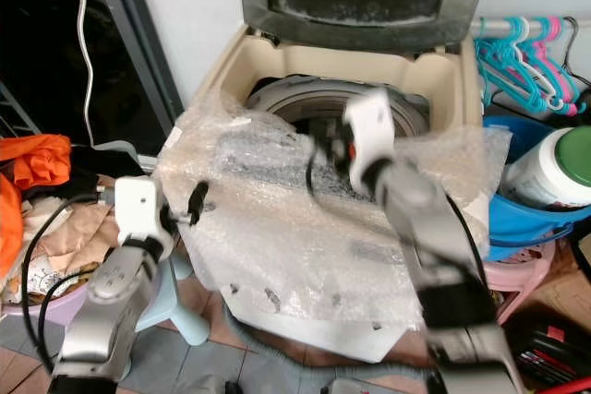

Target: Clothes washing

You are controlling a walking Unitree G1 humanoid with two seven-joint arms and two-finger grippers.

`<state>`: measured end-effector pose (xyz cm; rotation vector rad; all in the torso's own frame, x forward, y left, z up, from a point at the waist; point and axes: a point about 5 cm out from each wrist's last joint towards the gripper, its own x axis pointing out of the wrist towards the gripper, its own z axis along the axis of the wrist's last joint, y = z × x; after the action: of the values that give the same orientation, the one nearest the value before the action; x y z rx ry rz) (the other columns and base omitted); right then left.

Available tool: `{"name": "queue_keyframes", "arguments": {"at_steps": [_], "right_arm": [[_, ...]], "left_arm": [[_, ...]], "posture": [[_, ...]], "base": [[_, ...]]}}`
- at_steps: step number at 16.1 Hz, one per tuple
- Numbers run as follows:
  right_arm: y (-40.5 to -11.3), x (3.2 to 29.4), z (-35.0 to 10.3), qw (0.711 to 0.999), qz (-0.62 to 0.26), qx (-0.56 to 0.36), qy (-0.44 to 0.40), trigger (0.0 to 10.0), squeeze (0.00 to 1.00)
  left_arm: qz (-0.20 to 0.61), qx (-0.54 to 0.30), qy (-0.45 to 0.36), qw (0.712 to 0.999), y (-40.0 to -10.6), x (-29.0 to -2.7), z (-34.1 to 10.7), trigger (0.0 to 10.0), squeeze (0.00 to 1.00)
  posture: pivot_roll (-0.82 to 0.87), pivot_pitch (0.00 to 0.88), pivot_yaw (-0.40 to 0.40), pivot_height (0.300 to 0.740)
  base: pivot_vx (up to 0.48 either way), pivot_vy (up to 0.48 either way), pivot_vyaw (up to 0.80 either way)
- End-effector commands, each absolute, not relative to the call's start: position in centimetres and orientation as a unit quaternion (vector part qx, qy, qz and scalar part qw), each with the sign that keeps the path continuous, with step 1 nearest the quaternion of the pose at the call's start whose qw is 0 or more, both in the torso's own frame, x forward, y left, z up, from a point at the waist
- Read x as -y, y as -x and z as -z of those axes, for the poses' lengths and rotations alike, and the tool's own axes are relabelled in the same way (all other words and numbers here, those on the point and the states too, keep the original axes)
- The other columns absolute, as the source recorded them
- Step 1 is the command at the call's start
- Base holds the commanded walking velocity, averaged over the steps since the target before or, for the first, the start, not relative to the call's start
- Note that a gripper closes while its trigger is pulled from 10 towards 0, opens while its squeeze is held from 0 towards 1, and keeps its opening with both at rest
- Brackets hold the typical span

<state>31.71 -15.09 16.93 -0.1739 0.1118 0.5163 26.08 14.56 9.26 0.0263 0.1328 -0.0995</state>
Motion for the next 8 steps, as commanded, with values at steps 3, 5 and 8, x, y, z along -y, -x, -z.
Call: {"name": "queue_keyframes", "arguments": {"at_steps": [3, 5, 8], "right_arm": [[-30.3, 15.7, -18.3, 0.968, -0.238, 0.003, 0.082, 10.0, 1.0], [-29.4, 15.3, -18.3, 0.97, -0.227, 0.028, 0.082, 10.0, 1.0], [-28.3, 14.3, -18.5, 0.973, -0.198, 0.077, 0.093, 10.0, 1.0]], "left_arm": [[0.053, -0.068, -0.016, 0.996, -26.1, -14.3, -9.2, 10.0, 0.0], [0.054, -0.067, -0.013, 0.996, -26.4, -14.2, -9.3, 10.0, 0.0], [0.075, -0.058, -0.01, 0.995, -26.6, -13.6, -9.6, 10.0, 0.0]], "posture": [[-0.06, 0.0, 0.071, 0.74], [-0.07, 0.0, 0.078, 0.74], [-0.08, 0.0, 0.086, 0.74]], "base": [[0.0, 0.0, 0.0], [0.0, 0.0, 0.0], [0.0, 0.0, 0.0]]}}
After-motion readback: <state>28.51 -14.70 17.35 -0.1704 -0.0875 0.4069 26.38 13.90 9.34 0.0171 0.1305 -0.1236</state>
